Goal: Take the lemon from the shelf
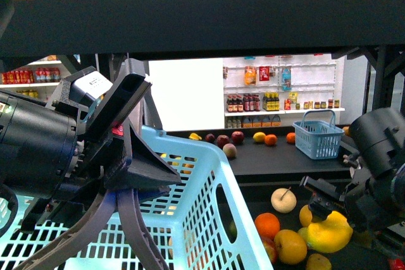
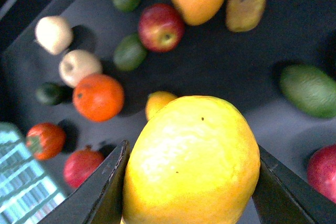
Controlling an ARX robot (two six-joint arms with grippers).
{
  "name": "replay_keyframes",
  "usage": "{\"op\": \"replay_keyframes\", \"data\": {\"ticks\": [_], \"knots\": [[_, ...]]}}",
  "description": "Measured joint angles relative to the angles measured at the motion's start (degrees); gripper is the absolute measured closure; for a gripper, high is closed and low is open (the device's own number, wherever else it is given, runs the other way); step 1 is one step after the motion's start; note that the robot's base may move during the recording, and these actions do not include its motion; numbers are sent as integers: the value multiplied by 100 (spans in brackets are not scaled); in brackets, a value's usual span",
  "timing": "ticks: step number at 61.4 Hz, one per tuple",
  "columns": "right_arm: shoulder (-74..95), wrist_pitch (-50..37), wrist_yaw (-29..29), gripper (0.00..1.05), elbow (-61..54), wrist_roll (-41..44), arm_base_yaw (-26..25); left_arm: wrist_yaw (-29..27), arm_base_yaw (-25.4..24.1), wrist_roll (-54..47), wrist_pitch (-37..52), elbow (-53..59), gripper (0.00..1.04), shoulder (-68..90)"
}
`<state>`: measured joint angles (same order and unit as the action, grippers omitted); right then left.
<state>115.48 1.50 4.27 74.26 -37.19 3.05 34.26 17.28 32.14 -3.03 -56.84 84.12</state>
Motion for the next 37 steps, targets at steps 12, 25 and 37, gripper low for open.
{"op": "replay_keyframes", "data": {"ticks": [12, 25, 37], "knots": [[-1471, 39, 1145, 47, -780, -50, 304, 4, 0, 0, 0, 0, 88, 0], [-2111, -2, 1572, 47, -1034, -44, 761, 0, -2, 0, 0, 0, 88, 0], [-2087, -111, 1565, 47, -1202, 59, 1113, 2, 0, 0, 0, 0, 88, 0]]}}
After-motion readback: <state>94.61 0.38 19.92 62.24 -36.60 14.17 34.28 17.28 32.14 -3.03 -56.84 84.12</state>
